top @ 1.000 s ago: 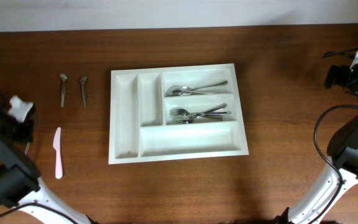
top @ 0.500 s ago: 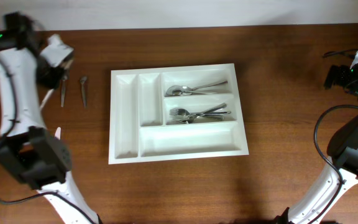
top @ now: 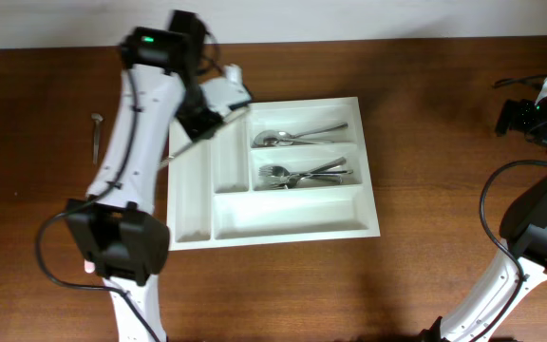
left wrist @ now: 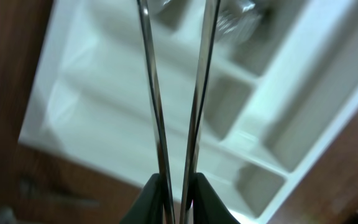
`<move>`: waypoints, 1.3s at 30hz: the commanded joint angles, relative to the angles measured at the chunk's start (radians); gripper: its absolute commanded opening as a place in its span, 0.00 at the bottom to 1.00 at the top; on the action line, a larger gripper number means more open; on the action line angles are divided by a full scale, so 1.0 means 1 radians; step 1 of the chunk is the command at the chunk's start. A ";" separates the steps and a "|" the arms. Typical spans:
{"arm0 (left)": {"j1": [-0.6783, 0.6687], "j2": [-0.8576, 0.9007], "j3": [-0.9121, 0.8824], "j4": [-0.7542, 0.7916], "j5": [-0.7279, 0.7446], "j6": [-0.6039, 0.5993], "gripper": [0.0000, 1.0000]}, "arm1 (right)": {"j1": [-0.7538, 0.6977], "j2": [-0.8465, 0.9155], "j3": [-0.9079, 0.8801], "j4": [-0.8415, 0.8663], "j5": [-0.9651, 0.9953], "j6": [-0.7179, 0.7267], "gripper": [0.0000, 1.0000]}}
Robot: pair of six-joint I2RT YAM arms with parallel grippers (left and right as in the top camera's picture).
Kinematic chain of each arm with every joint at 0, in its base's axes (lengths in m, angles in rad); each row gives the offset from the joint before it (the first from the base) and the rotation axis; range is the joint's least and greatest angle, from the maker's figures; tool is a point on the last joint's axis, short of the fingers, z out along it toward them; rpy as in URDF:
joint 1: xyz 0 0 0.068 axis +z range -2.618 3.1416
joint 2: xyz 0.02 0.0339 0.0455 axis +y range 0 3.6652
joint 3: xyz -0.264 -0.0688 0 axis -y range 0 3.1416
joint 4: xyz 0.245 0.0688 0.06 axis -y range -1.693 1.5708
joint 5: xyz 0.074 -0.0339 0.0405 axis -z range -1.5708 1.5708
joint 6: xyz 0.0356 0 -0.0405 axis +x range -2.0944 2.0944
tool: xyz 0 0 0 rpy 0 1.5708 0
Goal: Pack container
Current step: 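Lift the tongs with the left gripper toward the tray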
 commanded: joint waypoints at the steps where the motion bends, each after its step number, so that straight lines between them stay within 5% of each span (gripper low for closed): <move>1: -0.086 0.004 0.024 -0.006 0.034 0.045 0.03 | 0.004 -0.012 -0.003 0.002 -0.002 0.009 0.99; 15: -0.340 0.005 0.002 -0.092 0.034 0.045 0.08 | 0.004 -0.012 -0.003 0.002 -0.002 0.009 0.99; 39: -0.409 0.009 -0.333 0.151 0.064 0.045 0.18 | 0.004 -0.012 -0.003 0.003 -0.002 0.009 0.99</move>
